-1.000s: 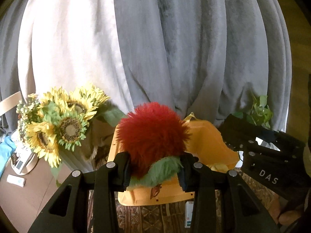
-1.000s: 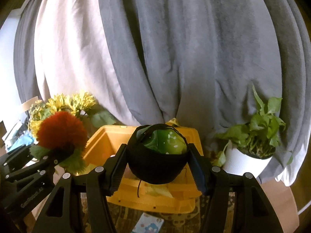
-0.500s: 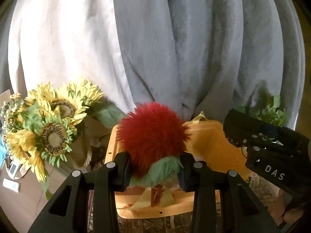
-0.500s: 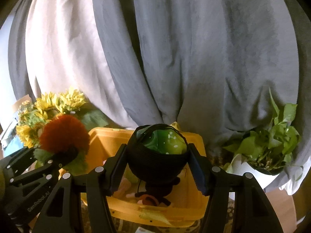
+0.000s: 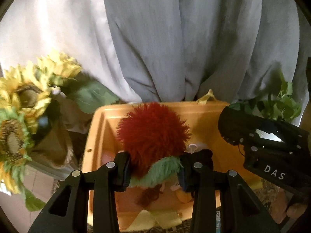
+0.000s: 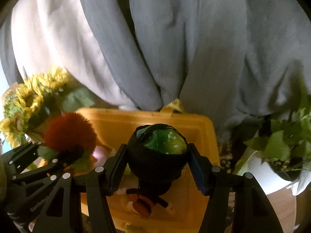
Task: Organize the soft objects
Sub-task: 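Lift the pom-pom and black toy with both tools and carry them over the crate, then open both tools to drop the pom-pom and black toy into the crate, then withdraw both tools from the crate back toward the rug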
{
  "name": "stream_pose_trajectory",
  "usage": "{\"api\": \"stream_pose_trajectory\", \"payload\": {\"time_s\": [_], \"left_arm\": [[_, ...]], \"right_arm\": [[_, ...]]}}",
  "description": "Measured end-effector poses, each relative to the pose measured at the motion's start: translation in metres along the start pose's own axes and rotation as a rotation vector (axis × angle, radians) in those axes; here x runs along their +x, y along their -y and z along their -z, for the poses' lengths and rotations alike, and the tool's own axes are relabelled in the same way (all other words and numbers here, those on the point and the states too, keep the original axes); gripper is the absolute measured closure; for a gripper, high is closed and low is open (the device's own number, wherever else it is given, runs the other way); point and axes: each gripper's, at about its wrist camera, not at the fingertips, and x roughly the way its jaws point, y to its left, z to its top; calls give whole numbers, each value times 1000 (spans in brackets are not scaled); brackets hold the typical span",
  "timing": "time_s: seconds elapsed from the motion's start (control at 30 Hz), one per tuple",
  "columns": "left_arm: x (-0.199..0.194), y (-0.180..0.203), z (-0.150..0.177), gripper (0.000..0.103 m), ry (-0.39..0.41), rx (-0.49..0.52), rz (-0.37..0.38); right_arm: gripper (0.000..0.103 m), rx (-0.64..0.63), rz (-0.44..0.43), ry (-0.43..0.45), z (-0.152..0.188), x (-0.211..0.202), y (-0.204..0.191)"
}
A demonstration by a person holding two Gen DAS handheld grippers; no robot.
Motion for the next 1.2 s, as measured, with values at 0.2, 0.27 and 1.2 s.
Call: {"api": "stream_pose_trajectory", "payload": {"time_s": [0.2,0.27,1.2], "left_arm": [[31,-2,-3,64,-92,1,20],[38,-2,-2,61,-118,-3,26],[-80,14,23,31,79,-7,-84]], "right_arm": [[41,-16,-12,-102,3,27,-1],[39,-2,-38,-130,4,33,1],[35,62,-4,77,33,-85,-5]]}}
